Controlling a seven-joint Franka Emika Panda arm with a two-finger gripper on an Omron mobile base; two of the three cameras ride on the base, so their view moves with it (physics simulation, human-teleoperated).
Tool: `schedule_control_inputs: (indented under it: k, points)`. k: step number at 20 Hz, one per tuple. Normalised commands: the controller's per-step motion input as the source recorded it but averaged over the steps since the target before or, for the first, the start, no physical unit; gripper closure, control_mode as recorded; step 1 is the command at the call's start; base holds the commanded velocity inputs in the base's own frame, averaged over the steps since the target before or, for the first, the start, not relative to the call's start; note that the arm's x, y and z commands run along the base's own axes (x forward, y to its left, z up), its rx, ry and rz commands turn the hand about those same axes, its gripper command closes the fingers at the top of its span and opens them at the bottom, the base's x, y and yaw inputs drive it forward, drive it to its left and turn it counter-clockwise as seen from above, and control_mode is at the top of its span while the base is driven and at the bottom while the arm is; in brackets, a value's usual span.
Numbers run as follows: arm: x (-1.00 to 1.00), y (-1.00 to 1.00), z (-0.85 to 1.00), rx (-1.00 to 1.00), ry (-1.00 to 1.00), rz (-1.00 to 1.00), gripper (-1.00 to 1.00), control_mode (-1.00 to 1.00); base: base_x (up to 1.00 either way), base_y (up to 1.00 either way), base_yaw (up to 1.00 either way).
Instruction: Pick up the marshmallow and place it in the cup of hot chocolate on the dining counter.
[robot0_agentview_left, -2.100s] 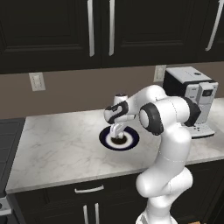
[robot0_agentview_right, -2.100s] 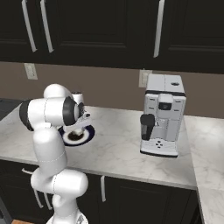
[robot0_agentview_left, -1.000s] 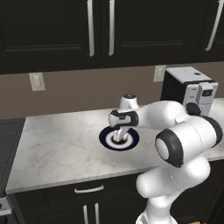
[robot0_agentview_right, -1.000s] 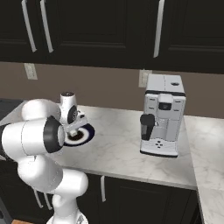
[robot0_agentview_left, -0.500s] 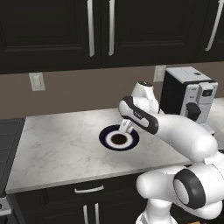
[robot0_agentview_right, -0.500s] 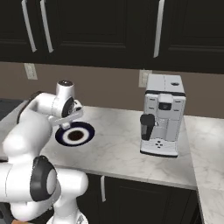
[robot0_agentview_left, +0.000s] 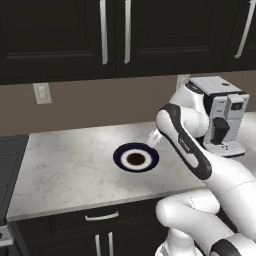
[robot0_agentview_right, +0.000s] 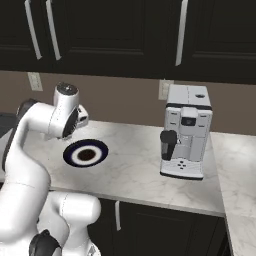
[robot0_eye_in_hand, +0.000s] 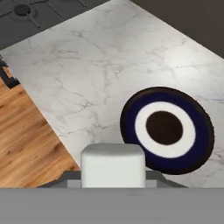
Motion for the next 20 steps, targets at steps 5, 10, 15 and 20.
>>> schedule_control_inputs:
  k: [5,10,15,20]
  points:
    - [-0.66,0.00,0.37,0.07,-0.30,0.00,1.00,-1.00,0.00,0.00,0.00]
    - [-0.57,-0.04,0.32,0.24,-0.06,0.05,1.00,-1.00,0.00,0.00,0.00]
    - [-0.27,-0.10,0.30,0.24,0.00,0.17,1.00,-1.00,0.00,0.00,0.00]
    - [-0.18,-0.12,0.39,0.15,-0.04,0.21,1.00,-1.00,0.00,0.00,0.00]
